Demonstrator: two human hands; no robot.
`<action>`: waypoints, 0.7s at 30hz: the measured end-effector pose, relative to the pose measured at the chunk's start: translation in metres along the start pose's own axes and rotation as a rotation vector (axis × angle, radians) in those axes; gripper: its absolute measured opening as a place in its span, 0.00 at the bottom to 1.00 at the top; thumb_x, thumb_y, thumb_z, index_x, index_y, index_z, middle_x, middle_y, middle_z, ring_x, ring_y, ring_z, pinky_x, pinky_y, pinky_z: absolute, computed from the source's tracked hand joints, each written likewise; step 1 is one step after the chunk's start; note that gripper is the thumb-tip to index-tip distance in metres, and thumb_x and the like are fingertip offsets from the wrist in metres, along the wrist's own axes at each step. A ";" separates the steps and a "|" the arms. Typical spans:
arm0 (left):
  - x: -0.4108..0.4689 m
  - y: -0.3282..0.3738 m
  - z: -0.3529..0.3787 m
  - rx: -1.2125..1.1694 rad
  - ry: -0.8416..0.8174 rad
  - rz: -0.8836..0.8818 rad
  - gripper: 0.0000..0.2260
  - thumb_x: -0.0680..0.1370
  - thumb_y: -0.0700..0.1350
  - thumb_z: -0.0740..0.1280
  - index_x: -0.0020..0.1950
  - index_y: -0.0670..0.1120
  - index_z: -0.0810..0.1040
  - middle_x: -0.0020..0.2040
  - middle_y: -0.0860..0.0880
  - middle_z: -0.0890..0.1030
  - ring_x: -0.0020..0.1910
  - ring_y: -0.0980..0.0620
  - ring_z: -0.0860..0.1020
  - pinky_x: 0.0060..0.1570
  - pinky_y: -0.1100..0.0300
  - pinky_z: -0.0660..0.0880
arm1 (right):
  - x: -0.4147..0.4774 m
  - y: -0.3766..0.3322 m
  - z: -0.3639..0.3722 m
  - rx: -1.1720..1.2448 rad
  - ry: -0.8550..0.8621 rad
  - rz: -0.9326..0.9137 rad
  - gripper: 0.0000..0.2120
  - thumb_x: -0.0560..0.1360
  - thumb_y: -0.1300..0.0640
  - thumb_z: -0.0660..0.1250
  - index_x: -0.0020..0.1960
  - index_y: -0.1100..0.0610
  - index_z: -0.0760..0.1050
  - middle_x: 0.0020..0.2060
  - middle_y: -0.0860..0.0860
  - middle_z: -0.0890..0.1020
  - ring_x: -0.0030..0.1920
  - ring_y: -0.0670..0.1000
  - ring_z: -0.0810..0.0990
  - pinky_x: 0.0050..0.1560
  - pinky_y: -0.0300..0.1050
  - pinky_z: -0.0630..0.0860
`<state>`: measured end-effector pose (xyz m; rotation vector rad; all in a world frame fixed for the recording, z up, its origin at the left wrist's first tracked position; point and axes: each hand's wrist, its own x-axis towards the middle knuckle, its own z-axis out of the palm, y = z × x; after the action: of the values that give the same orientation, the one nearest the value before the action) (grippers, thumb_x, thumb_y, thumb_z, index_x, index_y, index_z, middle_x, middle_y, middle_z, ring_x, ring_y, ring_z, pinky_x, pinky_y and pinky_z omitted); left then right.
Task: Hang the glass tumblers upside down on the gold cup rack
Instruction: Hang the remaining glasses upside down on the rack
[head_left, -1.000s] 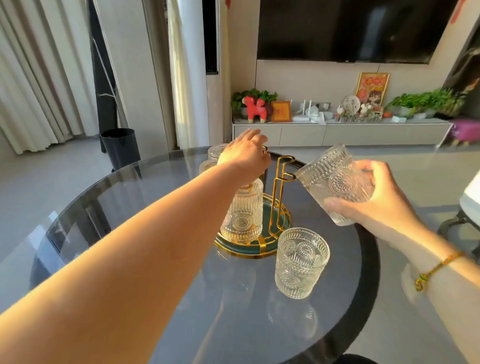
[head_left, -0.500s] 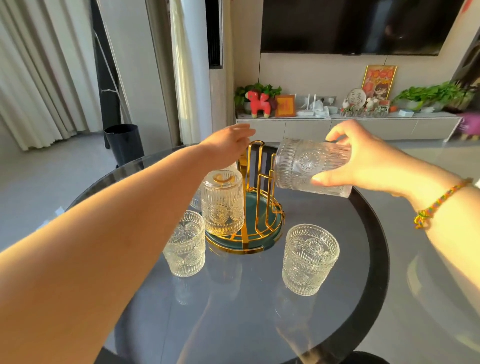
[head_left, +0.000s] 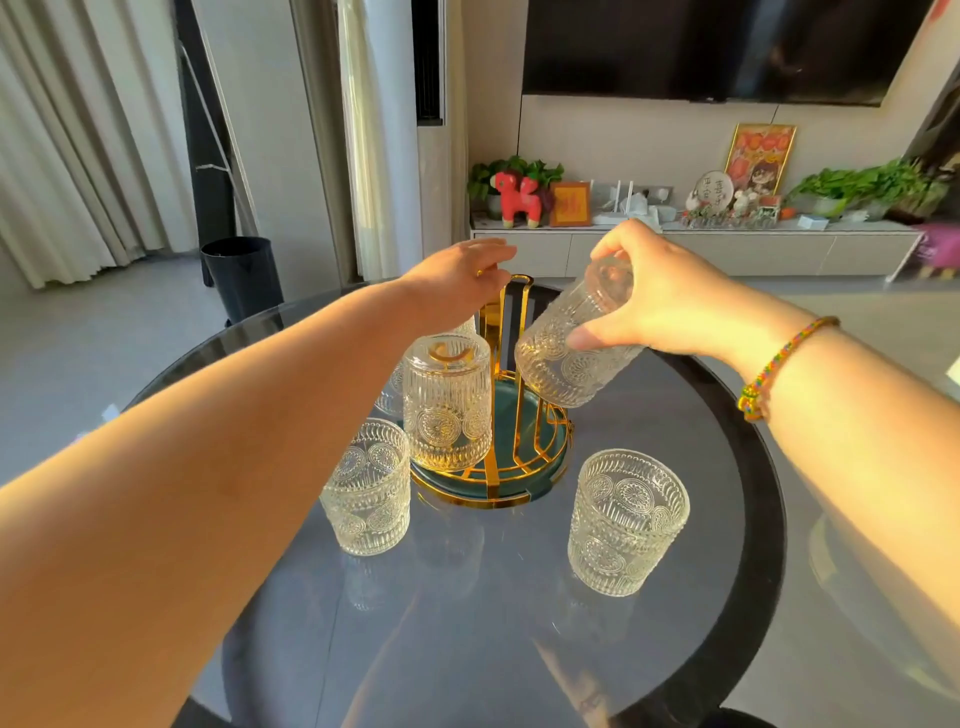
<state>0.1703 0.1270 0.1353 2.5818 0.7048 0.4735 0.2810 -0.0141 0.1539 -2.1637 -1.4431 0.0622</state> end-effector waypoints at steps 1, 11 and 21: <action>0.000 -0.001 0.000 -0.001 0.003 0.003 0.18 0.79 0.45 0.52 0.69 0.48 0.61 0.74 0.50 0.60 0.71 0.51 0.59 0.68 0.60 0.55 | 0.003 -0.002 0.004 0.003 0.005 0.003 0.35 0.58 0.49 0.76 0.58 0.55 0.63 0.50 0.48 0.66 0.49 0.49 0.67 0.43 0.42 0.64; 0.004 -0.007 0.000 -0.064 0.007 -0.002 0.18 0.78 0.46 0.55 0.68 0.50 0.64 0.71 0.50 0.66 0.68 0.52 0.65 0.56 0.70 0.58 | 0.020 -0.003 0.042 -0.006 -0.072 0.033 0.35 0.59 0.50 0.75 0.61 0.55 0.63 0.59 0.54 0.72 0.48 0.50 0.68 0.40 0.43 0.63; 0.003 -0.007 0.000 -0.041 0.019 0.040 0.18 0.78 0.45 0.54 0.68 0.49 0.63 0.73 0.50 0.63 0.70 0.52 0.62 0.64 0.65 0.57 | 0.018 0.008 0.061 0.010 -0.102 -0.017 0.36 0.61 0.51 0.74 0.64 0.57 0.63 0.63 0.56 0.70 0.59 0.55 0.71 0.49 0.41 0.66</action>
<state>0.1701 0.1343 0.1327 2.5602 0.6443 0.5200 0.2762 0.0242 0.1021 -2.1678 -1.5136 0.1760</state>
